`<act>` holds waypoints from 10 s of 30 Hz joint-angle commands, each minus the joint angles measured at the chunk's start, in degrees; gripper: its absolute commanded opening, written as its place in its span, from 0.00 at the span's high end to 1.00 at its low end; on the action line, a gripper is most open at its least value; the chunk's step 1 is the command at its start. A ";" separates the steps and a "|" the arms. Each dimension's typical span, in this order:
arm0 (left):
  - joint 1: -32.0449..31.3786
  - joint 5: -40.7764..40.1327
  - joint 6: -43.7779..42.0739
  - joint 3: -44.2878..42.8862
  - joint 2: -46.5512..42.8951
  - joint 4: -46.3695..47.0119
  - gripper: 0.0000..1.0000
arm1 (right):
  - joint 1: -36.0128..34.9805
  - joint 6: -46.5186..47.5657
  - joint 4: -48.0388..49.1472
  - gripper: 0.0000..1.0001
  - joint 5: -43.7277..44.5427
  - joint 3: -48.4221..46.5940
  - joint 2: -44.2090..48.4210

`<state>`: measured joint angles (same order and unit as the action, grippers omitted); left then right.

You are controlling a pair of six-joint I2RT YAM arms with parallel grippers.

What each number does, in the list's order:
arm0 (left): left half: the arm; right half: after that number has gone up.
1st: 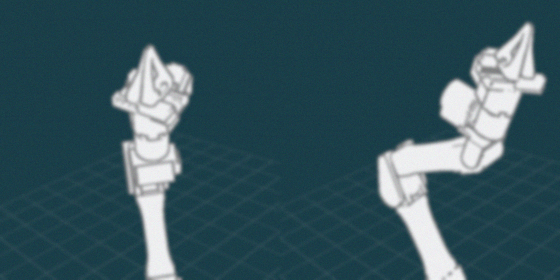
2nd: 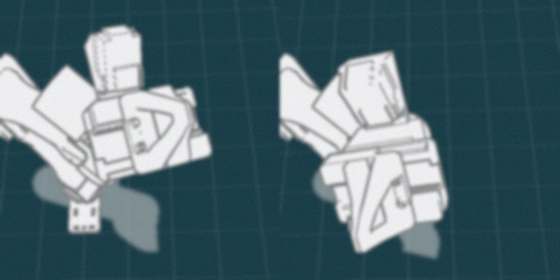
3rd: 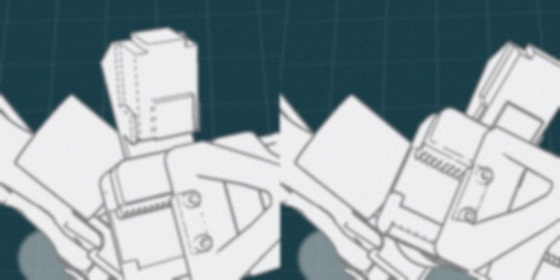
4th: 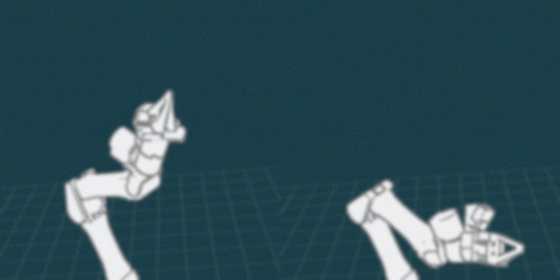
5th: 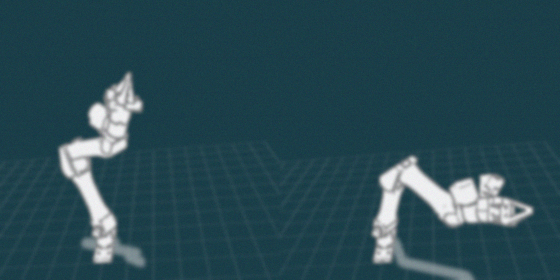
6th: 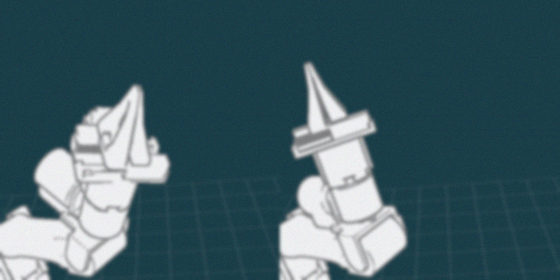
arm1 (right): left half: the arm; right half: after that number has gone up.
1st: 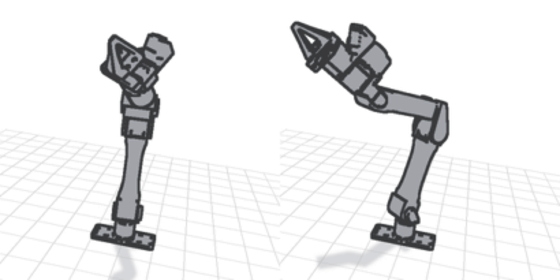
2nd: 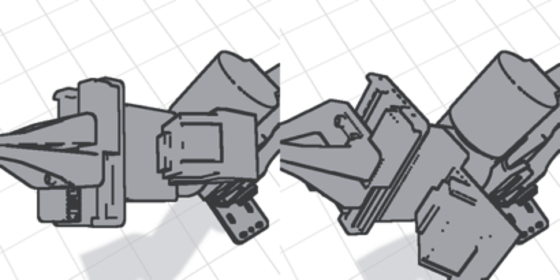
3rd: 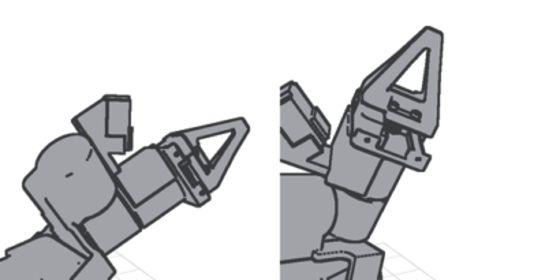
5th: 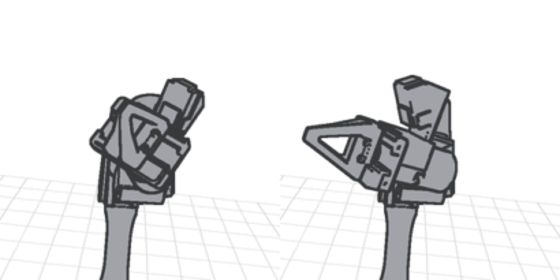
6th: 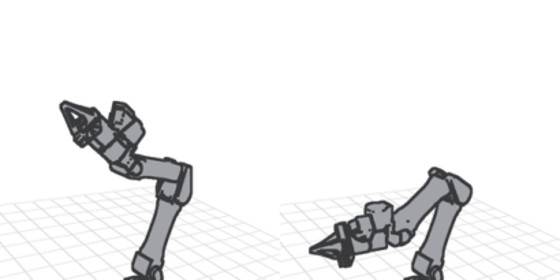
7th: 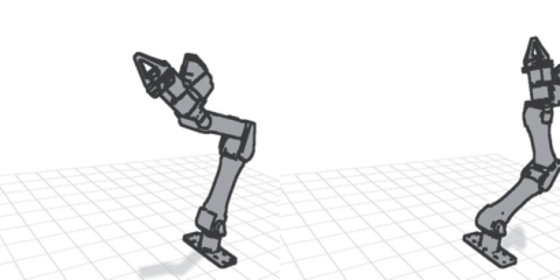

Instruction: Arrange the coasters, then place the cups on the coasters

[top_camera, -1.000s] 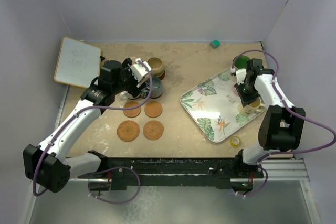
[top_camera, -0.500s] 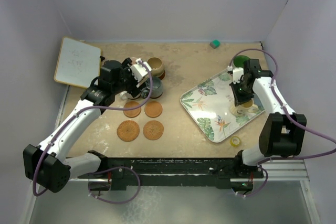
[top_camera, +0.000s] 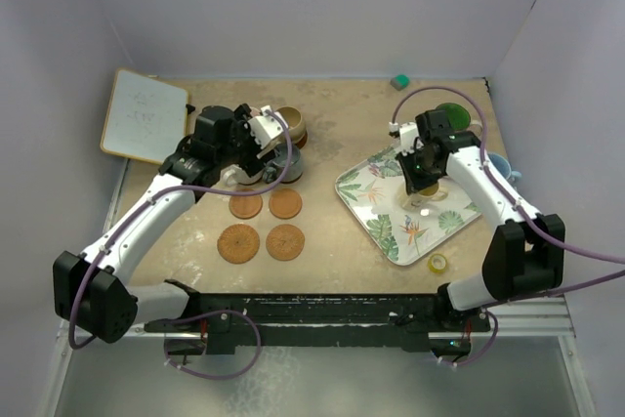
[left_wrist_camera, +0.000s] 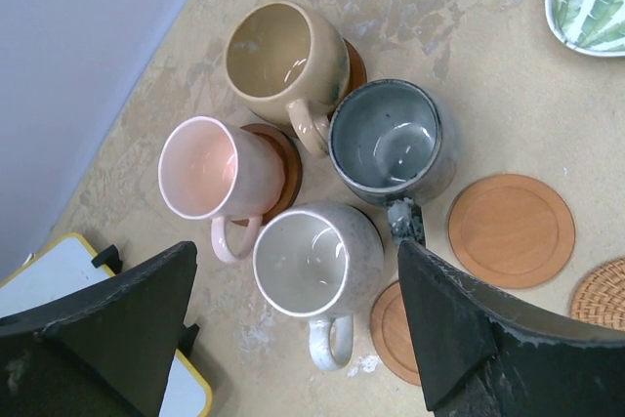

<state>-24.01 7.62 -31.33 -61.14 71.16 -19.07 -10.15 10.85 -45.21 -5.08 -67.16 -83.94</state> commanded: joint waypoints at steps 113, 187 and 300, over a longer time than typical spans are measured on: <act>-12.09 1.35 32.72 -16.28 19.54 3.17 0.21 | -6.81 -8.90 11.61 1.00 6.33 -8.70 -6.21; -25.35 -0.50 49.72 -50.47 58.11 -5.44 0.82 | 11.97 -9.74 9.58 0.60 -2.53 -1.52 10.30; 13.38 16.85 -16.69 -4.33 17.74 -16.68 0.97 | 14.43 -0.27 11.37 0.23 -10.56 -0.48 15.43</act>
<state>-11.09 22.74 -46.15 -62.70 89.25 -37.65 3.95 9.67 -35.00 -14.39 -67.24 -68.27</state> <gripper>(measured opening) 0.095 0.762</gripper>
